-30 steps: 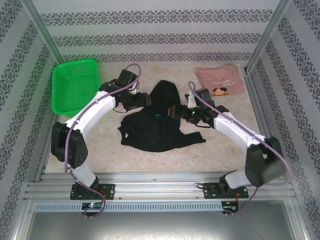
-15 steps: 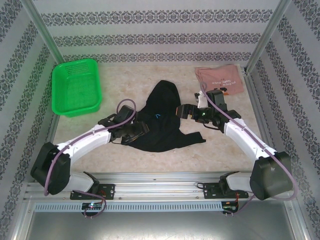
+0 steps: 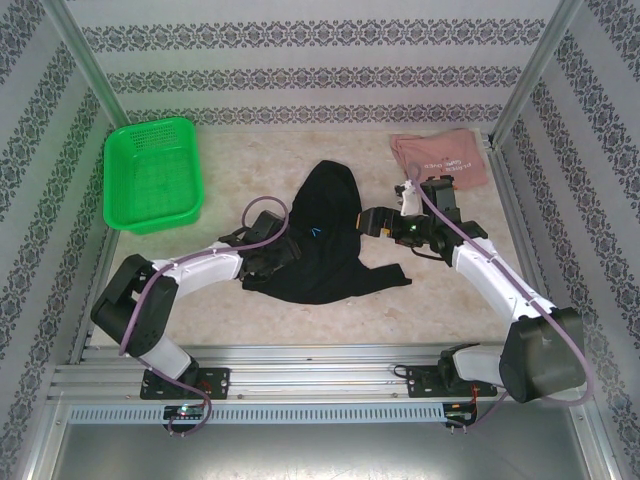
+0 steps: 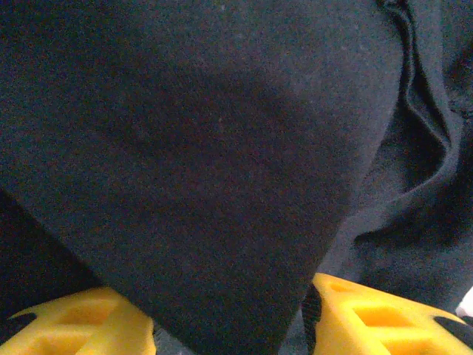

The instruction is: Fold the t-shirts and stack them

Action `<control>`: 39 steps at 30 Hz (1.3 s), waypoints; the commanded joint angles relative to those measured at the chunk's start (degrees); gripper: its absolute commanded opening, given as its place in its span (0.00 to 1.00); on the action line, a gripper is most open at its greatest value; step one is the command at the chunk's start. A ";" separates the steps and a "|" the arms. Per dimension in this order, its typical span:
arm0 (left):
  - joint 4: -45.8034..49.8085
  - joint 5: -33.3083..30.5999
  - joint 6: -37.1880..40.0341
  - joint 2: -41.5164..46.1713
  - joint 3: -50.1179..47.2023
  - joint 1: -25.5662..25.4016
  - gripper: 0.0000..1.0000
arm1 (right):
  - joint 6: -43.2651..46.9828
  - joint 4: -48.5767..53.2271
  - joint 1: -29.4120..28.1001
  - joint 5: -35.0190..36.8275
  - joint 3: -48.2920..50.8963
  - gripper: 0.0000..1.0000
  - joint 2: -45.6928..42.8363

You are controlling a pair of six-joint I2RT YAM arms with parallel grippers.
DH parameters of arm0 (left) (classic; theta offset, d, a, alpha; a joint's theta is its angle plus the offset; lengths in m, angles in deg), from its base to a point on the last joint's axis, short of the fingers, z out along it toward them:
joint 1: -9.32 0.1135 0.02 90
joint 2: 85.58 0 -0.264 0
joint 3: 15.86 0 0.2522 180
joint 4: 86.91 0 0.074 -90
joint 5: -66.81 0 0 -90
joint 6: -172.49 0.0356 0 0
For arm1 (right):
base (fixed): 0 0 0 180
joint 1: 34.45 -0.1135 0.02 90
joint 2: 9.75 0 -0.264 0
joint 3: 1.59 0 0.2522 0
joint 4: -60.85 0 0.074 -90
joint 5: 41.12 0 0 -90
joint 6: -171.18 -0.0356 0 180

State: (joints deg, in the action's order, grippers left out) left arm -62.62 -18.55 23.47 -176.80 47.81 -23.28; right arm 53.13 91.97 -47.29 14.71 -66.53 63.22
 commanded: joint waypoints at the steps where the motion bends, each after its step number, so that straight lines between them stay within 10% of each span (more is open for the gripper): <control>1: -4.27 -1.18 -0.17 -1.06 2.44 -0.89 0.52 | 1.03 -0.32 0.73 -1.27 0.64 0.98 -0.76; 6: -3.63 -1.77 0.30 -2.08 4.31 -0.89 0.43 | 1.16 -1.12 0.82 -0.68 0.28 0.98 1.30; 13: 2.65 -4.10 4.06 0.68 6.48 -0.89 0.01 | 0.82 0.66 1.89 6.12 -6.79 0.98 11.01; 20: 20.60 -5.71 15.49 10.34 19.31 -3.15 0.00 | -1.41 0.91 2.50 8.29 -20.74 0.94 27.84; 39: 25.81 -2.02 15.27 17.89 21.57 -1.52 0.00 | 0.64 4.67 0.76 11.77 -52.37 0.83 58.81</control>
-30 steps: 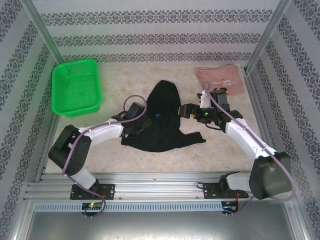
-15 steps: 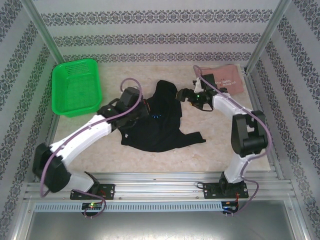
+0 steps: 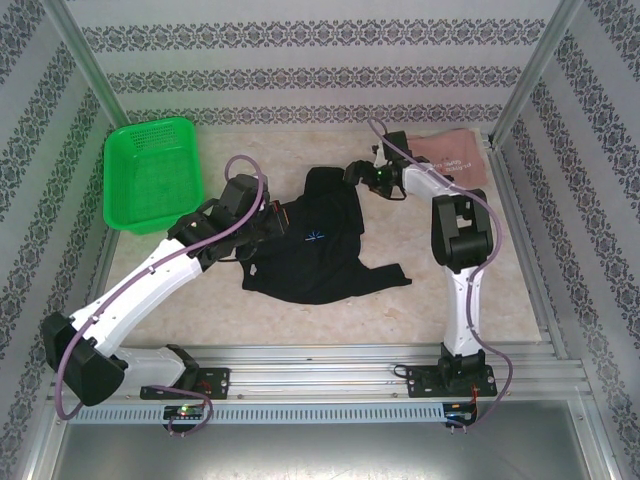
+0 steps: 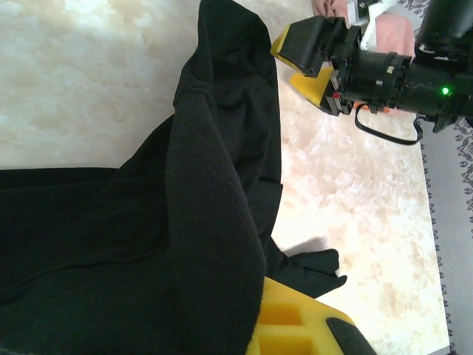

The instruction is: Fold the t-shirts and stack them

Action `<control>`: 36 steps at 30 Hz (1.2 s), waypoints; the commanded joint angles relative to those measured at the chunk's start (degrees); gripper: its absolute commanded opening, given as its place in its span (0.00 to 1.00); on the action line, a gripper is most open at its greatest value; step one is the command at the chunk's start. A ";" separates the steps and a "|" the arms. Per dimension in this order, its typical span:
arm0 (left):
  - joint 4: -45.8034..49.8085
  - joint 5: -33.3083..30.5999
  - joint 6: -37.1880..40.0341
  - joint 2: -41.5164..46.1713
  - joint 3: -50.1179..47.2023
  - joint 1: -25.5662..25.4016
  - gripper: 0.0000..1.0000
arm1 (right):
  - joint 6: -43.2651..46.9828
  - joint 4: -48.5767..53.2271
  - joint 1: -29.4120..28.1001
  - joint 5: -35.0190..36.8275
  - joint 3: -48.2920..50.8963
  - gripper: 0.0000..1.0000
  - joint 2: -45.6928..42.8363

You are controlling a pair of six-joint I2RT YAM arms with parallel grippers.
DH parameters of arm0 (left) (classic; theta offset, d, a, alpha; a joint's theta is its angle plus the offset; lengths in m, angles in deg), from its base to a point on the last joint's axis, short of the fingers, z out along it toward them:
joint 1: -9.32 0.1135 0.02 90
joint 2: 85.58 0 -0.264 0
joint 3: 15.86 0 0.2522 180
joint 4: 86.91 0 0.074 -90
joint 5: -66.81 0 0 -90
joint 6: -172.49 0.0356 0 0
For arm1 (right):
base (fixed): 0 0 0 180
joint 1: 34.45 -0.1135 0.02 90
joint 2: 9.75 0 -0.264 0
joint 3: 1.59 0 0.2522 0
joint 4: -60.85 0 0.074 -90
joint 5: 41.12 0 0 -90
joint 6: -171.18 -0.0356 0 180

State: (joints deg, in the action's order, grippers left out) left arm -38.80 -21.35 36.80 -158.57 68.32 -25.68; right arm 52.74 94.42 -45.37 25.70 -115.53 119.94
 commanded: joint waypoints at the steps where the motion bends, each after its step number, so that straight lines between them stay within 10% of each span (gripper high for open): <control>1: 2.12 0.88 2.17 -0.40 1.14 1.03 0.00 | 1.26 3.06 -1.55 0.84 -4.60 0.83 2.93; 6: 2.30 1.36 2.19 0.37 0.00 2.22 0.00 | 1.02 3.15 -3.31 0.98 -6.32 0.76 5.05; 11: 2.30 1.76 2.40 2.50 -1.12 4.40 0.00 | -1.36 3.47 -2.79 2.48 -6.57 0.21 6.02; 15: 1.96 3.03 4.33 3.07 1.70 7.80 0.00 | -2.18 -3.20 -1.21 5.22 -3.47 0.00 -2.02; 29: -0.30 16.93 16.71 -14.88 52.11 20.34 0.00 | 2.08 -5.91 8.03 1.02 -31.57 0.00 -18.55; 36: 3.73 17.33 20.45 -18.11 64.58 23.69 0.00 | 6.62 -9.43 11.44 -0.65 -29.26 0.00 -24.33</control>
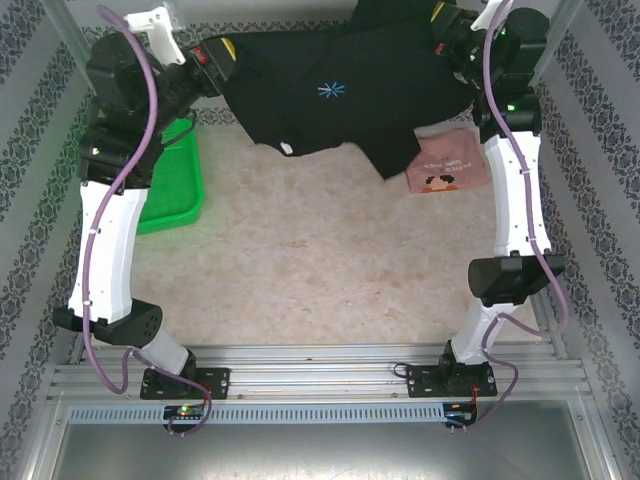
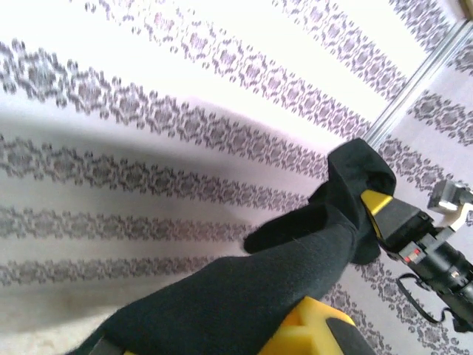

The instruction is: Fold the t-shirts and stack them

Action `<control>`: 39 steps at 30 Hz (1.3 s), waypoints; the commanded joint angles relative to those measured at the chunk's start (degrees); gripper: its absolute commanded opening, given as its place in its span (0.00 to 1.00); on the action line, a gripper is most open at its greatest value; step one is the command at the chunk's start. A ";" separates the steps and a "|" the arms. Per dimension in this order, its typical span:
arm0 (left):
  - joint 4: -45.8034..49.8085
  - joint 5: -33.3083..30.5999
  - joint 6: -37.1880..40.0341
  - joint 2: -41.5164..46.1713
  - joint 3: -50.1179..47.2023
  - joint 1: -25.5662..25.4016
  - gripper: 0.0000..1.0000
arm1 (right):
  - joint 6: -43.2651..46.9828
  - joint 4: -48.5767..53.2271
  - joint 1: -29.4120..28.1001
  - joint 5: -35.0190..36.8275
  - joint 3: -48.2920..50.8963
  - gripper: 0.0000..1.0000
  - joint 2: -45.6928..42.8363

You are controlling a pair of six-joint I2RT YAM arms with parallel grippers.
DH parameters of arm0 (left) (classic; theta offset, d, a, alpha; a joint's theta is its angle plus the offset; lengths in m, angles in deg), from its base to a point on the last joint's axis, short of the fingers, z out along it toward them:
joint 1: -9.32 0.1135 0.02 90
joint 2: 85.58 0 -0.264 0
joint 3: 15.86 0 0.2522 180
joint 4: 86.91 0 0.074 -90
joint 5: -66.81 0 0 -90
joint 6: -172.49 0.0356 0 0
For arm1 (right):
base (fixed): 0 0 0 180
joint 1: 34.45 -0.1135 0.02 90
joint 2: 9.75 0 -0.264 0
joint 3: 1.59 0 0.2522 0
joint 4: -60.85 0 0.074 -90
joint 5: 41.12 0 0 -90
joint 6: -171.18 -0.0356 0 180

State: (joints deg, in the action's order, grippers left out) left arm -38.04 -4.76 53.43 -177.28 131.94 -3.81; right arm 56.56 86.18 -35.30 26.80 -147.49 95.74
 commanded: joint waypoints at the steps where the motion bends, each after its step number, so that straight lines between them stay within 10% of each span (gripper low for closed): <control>1: 3.01 0.58 4.05 1.44 -0.62 2.16 0.00 | 2.87 -2.41 2.04 -2.90 5.60 0.00 -1.66; 12: -19.58 0.64 -14.92 29.34 -69.67 0.25 0.00 | -1.37 -17.63 3.61 -0.85 78.90 0.13 -32.75; 21: -21.67 -6.22 -23.62 37.58 -98.92 -12.63 0.00 | -10.28 -5.72 3.35 6.08 111.16 0.65 -65.52; 26: -19.56 -7.09 -24.07 37.97 -102.22 -13.89 0.00 | -16.31 -0.77 3.48 3.53 109.26 0.83 -71.10; 31: -20.79 -6.40 -23.75 36.07 -103.09 -13.95 0.00 | -12.18 10.86 1.65 -10.02 94.37 0.81 -46.37; 39: -19.54 -6.79 -21.36 35.68 -101.98 -14.04 0.00 | -1.13 25.89 0.08 -6.04 70.92 0.77 -18.30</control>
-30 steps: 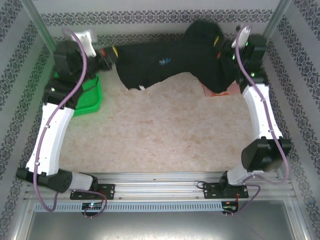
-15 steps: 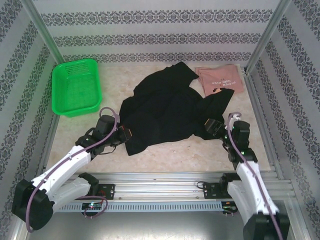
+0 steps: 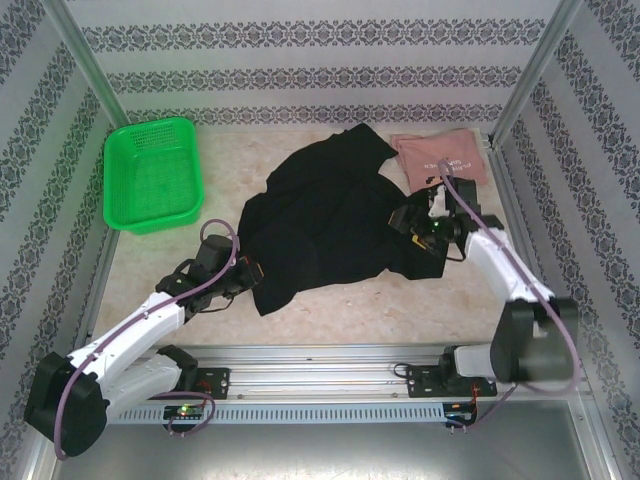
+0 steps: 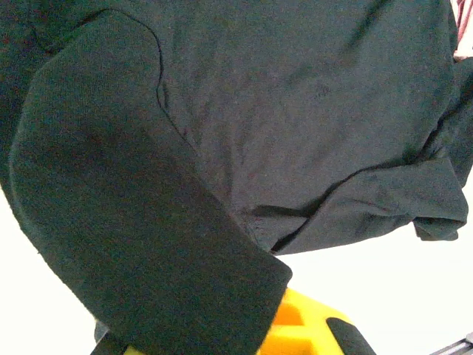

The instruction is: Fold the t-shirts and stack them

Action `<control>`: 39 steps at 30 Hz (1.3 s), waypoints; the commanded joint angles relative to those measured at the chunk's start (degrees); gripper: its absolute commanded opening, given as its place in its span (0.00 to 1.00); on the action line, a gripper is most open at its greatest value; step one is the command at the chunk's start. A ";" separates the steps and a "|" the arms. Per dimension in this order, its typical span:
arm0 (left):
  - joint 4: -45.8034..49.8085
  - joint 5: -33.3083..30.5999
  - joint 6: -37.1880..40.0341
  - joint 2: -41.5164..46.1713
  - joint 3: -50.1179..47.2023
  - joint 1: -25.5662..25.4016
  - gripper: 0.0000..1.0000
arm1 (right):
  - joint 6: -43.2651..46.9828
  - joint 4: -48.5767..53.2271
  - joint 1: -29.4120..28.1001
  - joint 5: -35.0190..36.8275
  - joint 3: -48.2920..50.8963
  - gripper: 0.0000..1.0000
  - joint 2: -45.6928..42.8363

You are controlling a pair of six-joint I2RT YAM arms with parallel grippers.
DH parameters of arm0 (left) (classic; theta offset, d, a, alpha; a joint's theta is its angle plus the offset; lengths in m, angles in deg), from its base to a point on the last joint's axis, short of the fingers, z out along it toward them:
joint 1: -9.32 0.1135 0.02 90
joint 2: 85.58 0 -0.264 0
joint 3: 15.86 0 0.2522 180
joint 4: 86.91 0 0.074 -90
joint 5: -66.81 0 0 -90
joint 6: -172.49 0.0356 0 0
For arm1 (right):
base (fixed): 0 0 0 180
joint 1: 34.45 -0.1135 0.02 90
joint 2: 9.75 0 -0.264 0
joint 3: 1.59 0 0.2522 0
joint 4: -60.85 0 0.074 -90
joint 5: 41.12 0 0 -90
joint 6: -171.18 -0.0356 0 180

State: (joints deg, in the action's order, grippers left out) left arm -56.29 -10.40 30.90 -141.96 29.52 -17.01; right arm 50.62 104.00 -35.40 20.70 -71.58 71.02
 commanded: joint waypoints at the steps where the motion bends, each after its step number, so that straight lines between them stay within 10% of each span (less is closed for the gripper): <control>1: -0.90 -1.18 1.32 0.44 0.59 -0.77 0.00 | 5.45 9.44 -0.13 1.07 -7.32 0.75 9.27; 10: 4.51 -3.88 5.50 1.89 3.49 -0.59 0.00 | 14.48 23.11 -7.87 5.96 -25.77 0.71 26.74; 21: 5.39 -5.48 6.03 2.82 3.36 -0.40 0.00 | 16.66 21.23 -9.46 13.52 -15.98 0.61 24.82; 31: 5.01 -5.24 9.14 0.28 7.46 1.59 0.00 | 15.96 17.11 -8.80 13.36 -19.53 0.01 26.81; 39: 7.12 1.92 14.51 -4.59 23.04 15.33 0.00 | 16.83 10.57 -8.54 12.52 -34.50 0.00 18.16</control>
State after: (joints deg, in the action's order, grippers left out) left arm -50.12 -11.60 41.37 -145.41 46.96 -5.34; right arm 66.40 118.14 -44.32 33.44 -100.23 93.56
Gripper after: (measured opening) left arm 0.062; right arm 0.064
